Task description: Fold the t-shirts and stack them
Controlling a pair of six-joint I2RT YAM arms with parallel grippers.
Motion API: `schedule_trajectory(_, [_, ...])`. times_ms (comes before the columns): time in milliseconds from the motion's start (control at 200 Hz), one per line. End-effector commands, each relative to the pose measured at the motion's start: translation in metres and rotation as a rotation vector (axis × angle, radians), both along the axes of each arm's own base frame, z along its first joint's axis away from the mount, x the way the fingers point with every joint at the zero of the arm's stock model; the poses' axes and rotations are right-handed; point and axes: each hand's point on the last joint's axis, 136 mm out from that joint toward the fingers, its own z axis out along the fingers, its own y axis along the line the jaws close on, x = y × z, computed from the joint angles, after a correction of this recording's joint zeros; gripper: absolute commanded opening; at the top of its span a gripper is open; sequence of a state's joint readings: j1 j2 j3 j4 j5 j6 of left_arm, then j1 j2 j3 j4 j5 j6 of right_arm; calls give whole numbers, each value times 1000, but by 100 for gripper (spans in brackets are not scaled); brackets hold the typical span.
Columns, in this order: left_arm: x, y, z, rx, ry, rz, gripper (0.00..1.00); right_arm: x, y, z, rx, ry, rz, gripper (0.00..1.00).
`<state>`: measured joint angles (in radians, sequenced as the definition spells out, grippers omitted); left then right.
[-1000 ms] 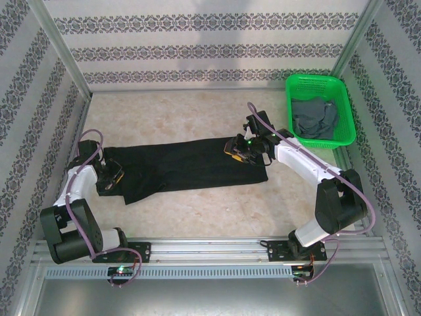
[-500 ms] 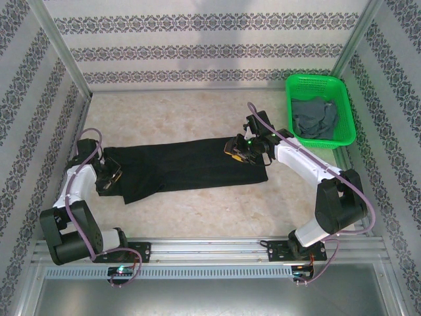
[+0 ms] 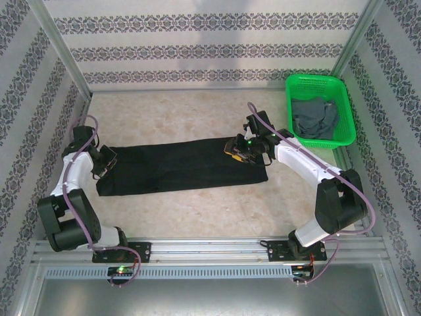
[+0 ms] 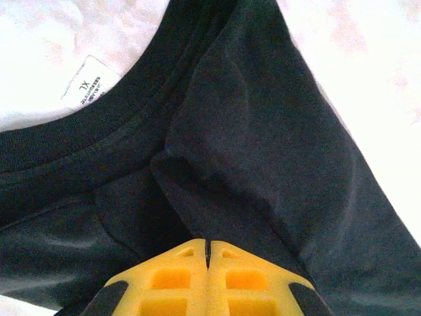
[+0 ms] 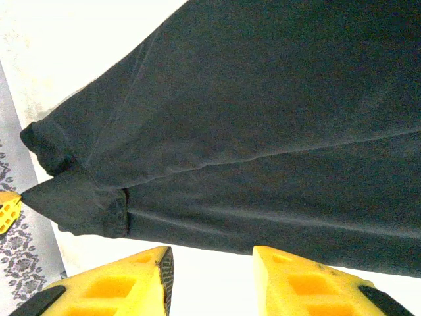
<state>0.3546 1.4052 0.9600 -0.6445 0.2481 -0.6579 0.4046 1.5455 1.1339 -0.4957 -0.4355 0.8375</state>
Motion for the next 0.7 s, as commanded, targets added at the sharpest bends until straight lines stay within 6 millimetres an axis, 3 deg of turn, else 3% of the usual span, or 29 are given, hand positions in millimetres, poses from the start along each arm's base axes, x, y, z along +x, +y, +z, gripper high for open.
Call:
schedule_trajectory(0, [2,9,-3,41,47,-10,0,1,-3,2,8,-4,-7,38])
schedule_trajectory(290, [28,25,-19,84,76,-47,0,-1,-5,0,4,2,-10,38])
schedule_trajectory(694, [47,43,-68,118,180,-66,0,-7,-16,-15,-44,17,-23,38])
